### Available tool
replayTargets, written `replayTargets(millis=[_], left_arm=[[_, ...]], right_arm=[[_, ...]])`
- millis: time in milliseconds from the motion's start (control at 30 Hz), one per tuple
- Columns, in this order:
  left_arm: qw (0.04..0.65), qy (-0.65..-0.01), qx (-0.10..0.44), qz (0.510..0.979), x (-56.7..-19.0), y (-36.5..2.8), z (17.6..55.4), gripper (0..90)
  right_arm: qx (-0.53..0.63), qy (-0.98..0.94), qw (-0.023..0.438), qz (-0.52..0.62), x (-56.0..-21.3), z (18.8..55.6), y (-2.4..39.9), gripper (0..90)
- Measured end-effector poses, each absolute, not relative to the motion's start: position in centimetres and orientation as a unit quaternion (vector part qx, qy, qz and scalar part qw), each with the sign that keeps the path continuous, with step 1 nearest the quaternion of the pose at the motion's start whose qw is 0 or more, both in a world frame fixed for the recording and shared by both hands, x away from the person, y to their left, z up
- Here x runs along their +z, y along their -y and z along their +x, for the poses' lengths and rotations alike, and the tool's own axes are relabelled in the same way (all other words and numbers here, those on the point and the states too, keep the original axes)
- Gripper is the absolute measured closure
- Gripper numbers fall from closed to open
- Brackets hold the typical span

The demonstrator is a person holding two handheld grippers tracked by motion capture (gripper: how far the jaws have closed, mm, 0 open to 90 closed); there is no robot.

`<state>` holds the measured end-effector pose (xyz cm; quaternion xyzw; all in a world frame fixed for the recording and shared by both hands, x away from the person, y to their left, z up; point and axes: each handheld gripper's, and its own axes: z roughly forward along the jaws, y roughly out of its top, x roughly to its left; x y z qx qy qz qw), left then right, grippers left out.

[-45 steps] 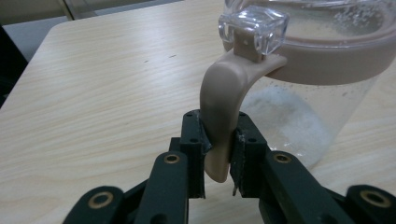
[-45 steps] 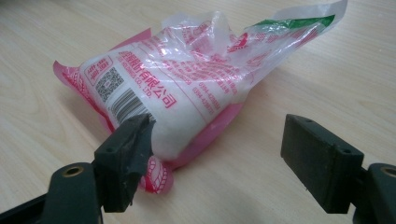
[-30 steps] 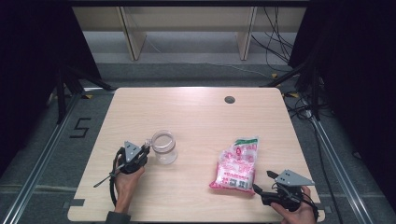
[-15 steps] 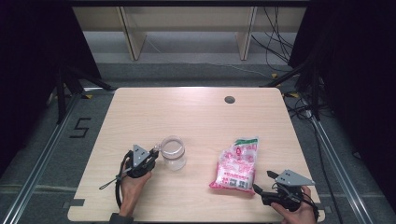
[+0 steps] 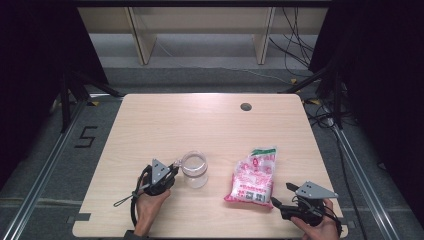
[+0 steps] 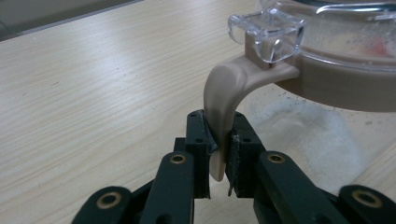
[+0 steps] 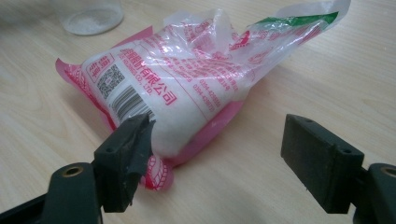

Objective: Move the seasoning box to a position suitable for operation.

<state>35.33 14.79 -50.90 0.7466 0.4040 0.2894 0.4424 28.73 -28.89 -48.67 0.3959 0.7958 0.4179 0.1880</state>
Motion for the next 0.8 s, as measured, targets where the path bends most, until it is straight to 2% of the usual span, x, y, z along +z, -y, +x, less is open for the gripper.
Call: replayTargets(millis=[67,167,233,633,800], left_arm=[[0.444,-0.400,0.286,0.749,-50.9,-14.5,35.3,80.4],[0.443,-0.393,0.284,0.754,-50.9,-14.1,35.1,80.0],[0.448,-0.385,0.281,0.756,-50.9,-13.8,35.0,79.8],[0.460,-0.350,0.264,0.772,-50.7,-12.7,34.8,78.5],[0.463,-0.359,0.247,0.772,-50.7,-11.9,34.5,76.7]], right_arm=[[0.419,-0.790,0.176,0.412,-48.7,28.5,28.7,25.2],[0.417,-0.794,0.191,0.399,-48.8,28.8,29.0,25.2],[0.420,-0.790,0.177,0.410,-48.7,28.6,28.9,25.2],[0.418,-0.796,0.181,0.398,-48.8,28.8,29.1,25.2],[0.417,-0.795,0.187,0.399,-48.8,28.8,29.1,25.2]])
